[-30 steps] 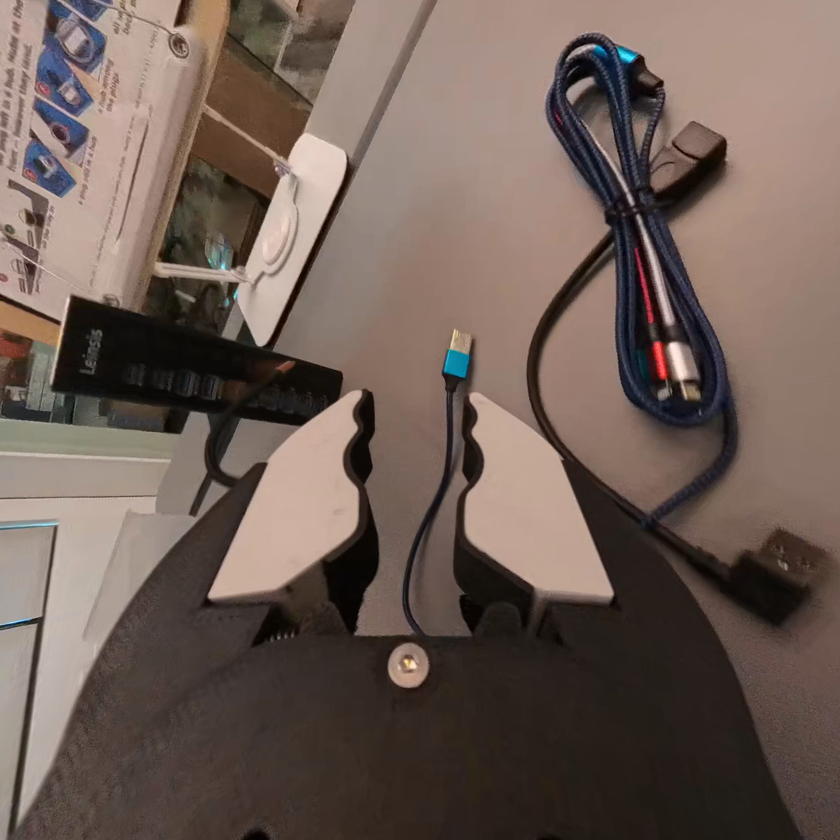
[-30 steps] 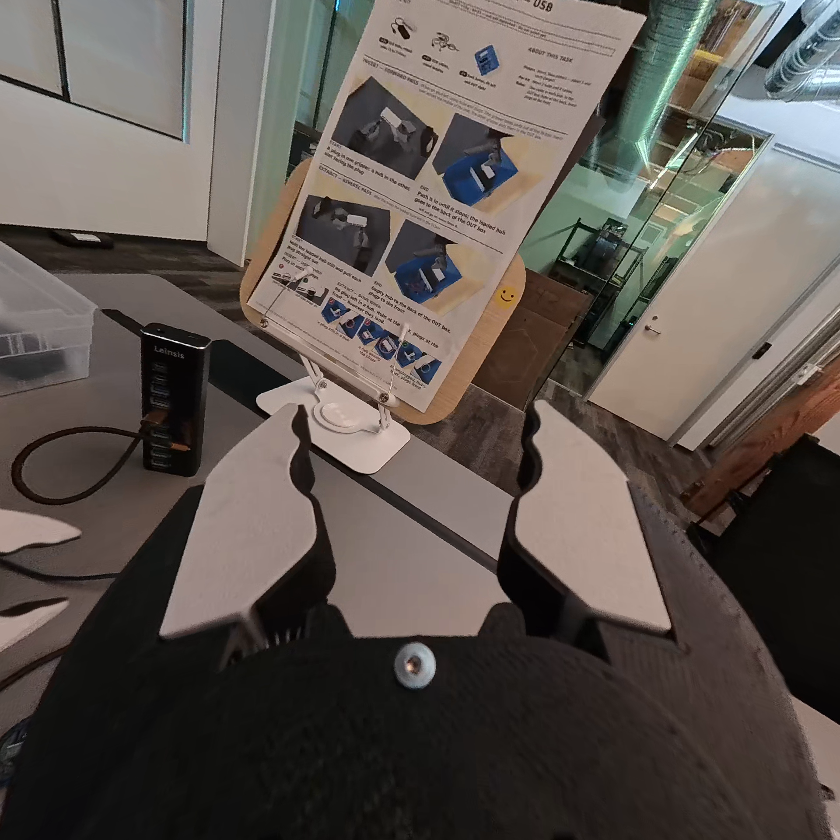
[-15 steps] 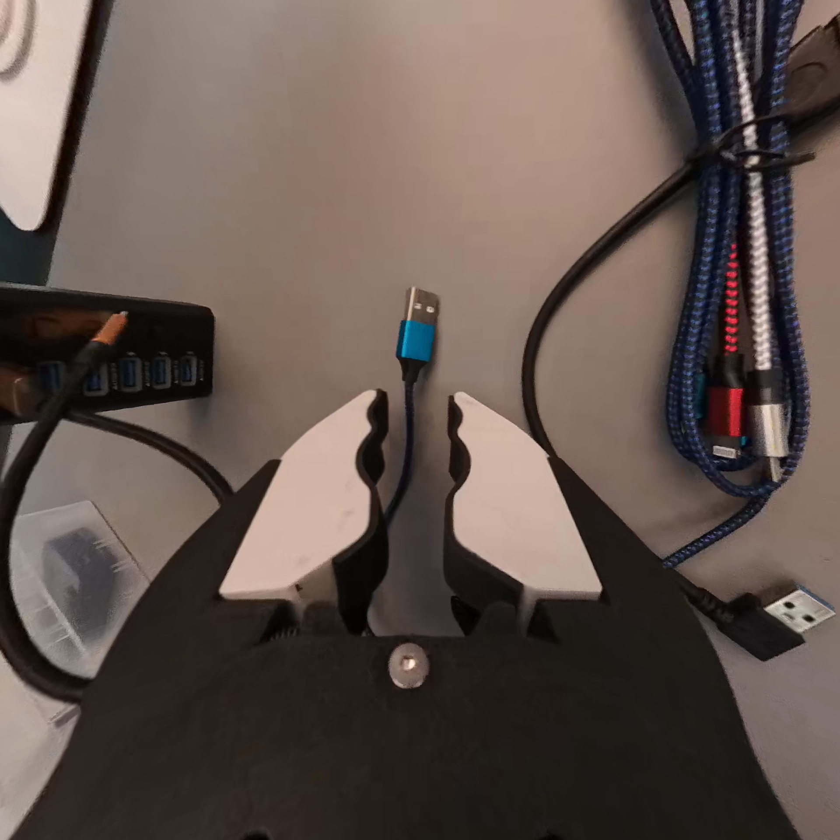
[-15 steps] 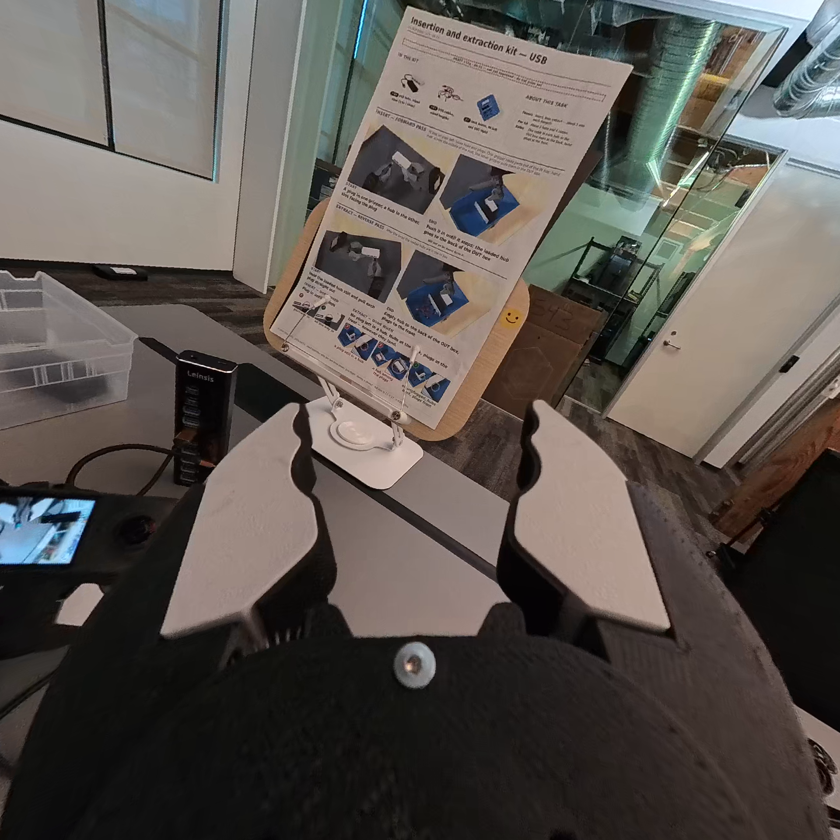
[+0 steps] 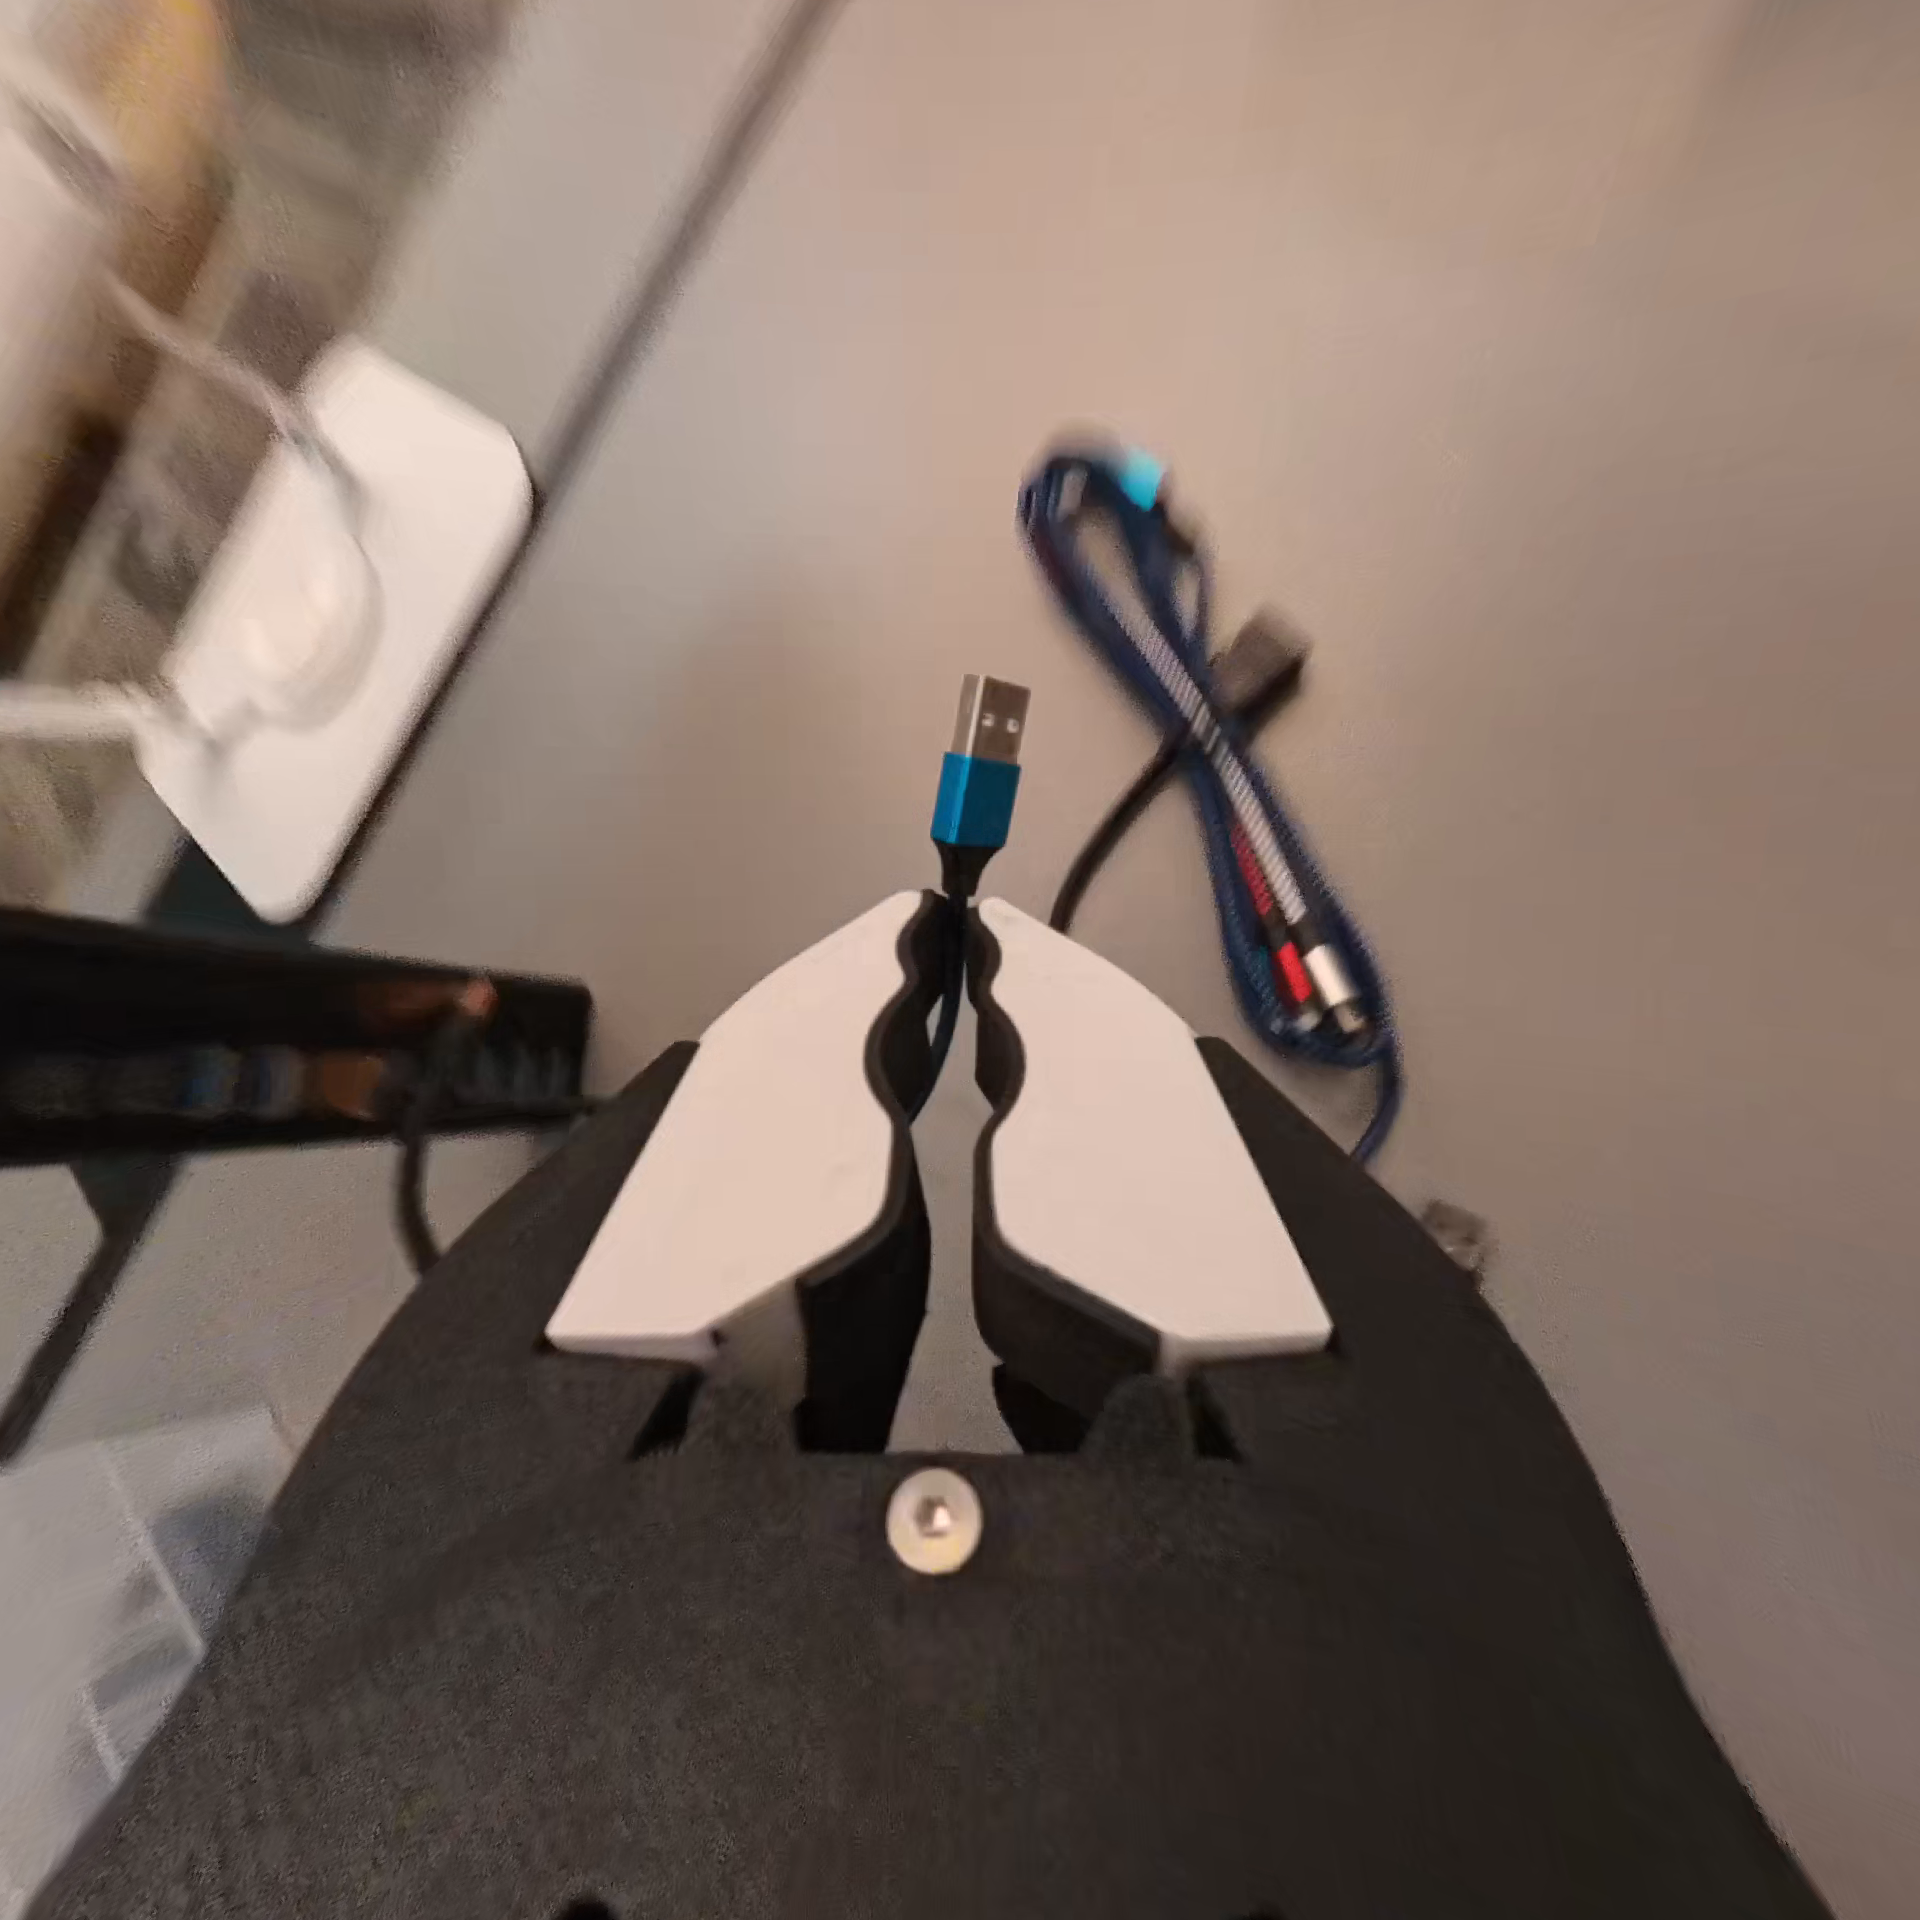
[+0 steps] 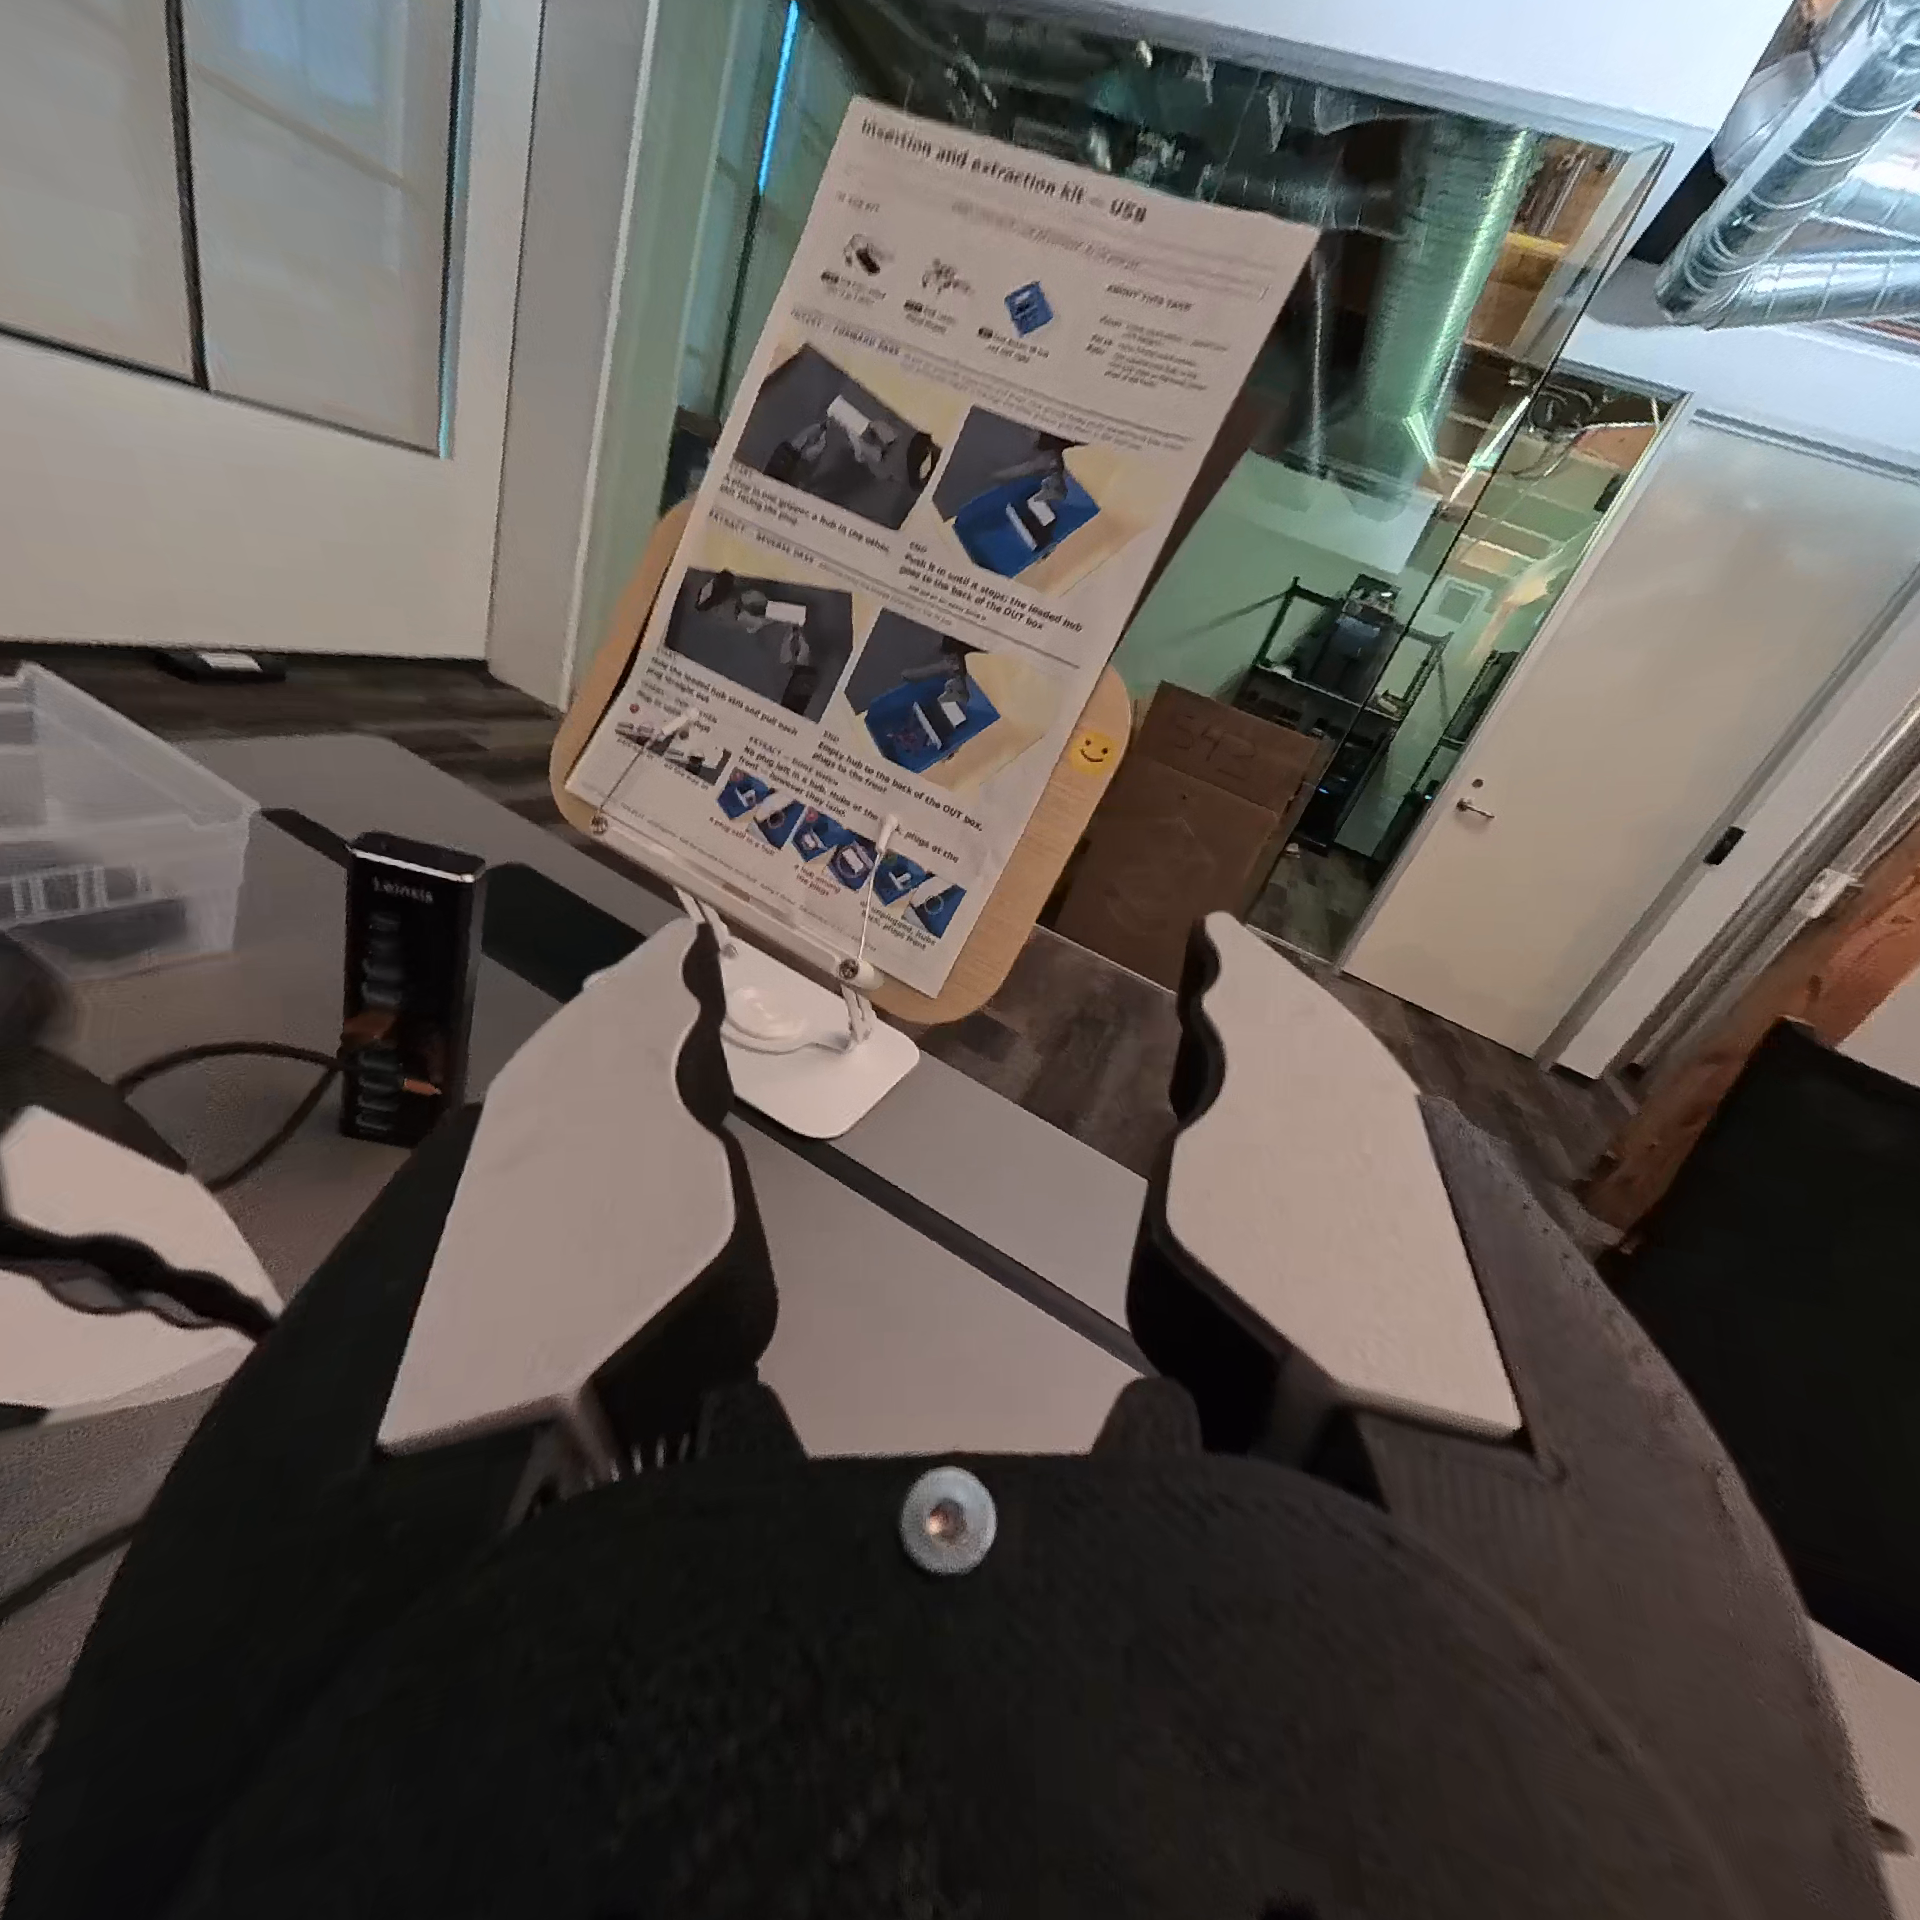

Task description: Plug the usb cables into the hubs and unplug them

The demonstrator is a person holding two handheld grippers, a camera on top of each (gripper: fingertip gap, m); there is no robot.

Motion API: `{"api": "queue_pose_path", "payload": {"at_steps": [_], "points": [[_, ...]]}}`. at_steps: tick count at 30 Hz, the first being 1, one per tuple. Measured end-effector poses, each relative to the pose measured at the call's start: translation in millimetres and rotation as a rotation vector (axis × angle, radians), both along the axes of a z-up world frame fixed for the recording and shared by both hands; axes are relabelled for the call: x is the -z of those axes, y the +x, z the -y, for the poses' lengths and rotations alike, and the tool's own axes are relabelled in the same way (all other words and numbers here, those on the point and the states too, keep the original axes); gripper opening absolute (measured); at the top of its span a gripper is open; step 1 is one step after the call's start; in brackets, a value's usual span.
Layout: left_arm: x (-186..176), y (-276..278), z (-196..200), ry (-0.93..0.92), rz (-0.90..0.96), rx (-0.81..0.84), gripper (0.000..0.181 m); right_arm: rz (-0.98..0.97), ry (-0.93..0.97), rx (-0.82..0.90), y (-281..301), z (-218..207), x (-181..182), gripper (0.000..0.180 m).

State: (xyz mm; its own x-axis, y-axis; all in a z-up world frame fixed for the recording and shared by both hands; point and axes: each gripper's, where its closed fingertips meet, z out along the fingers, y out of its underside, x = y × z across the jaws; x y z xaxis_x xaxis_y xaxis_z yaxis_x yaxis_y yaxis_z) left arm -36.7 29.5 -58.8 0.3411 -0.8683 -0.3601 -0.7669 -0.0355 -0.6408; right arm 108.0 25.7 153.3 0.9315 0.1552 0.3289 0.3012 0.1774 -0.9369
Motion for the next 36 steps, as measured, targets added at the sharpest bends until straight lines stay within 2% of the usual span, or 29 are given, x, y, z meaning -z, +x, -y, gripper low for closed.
{"api": "queue_pose_path", "payload": {"at_steps": [1,3,4,7,9,10,13,16,18,20,23,28,36], "points": [[-24.1,3.5,8.2,0.046,0.107,0.049,0.002,-0.028,0.008,-0.022,0.7,1.3,-1.7,0.084],[-69.3,1.6,24.8,0.098,0.334,0.113,0.001,-0.091,0.004,-0.123,-7.2,2.7,-1.4,0.083],[-87.9,0.2,38.9,0.087,0.448,0.182,0.001,-0.124,-0.005,-0.231,-19.9,5.6,-0.5,0.083],[-125.9,-16.2,72.1,0.031,0.700,0.352,0.001,-0.186,-0.036,-0.773,-82.5,42.7,3.3,0.080],[-136.6,-31.3,77.5,-0.005,0.794,0.373,0.000,-0.184,-0.083,-1.108,-115.3,76.6,13.7,0.072],[-141.7,-38.8,80.0,-0.012,0.847,0.387,0.001,-0.183,-0.106,-1.189,-126.0,83.1,19.4,0.070],[-154.4,-60.3,90.5,-0.088,1.004,0.440,0.001,-0.205,-0.090,-1.256,-155.0,80.2,27.0,0.066],[-159.9,-79.0,99.5,-0.182,1.117,0.502,0.001,-0.275,-0.097,-1.423,-185.2,94.8,26.6,0.053],[-159.5,-89.9,98.7,-0.191,1.157,0.494,0.000,-0.263,-0.131,-1.424,-204.9,94.0,32.2,0.044],[-157.5,-100.0,95.1,-0.147,1.166,0.452,0.001,-0.167,-0.137,-1.357,-220.2,91.2,41.5,0.044],[-153.6,-111.9,91.9,-0.086,1.150,0.399,0.001,-0.079,-0.031,-1.229,-220.7,88.2,34.8,0.042],[-145.8,-118.3,83.0,-0.065,1.141,0.311,0.001,-0.225,0.066,-1.091,-197.7,74.5,6.1,0.037],[-131.0,-123.9,61.1,-0.053,1.139,0.120,0.001,-0.264,-0.051,-1.098,-200.8,61.6,21.5,0.037]]}}
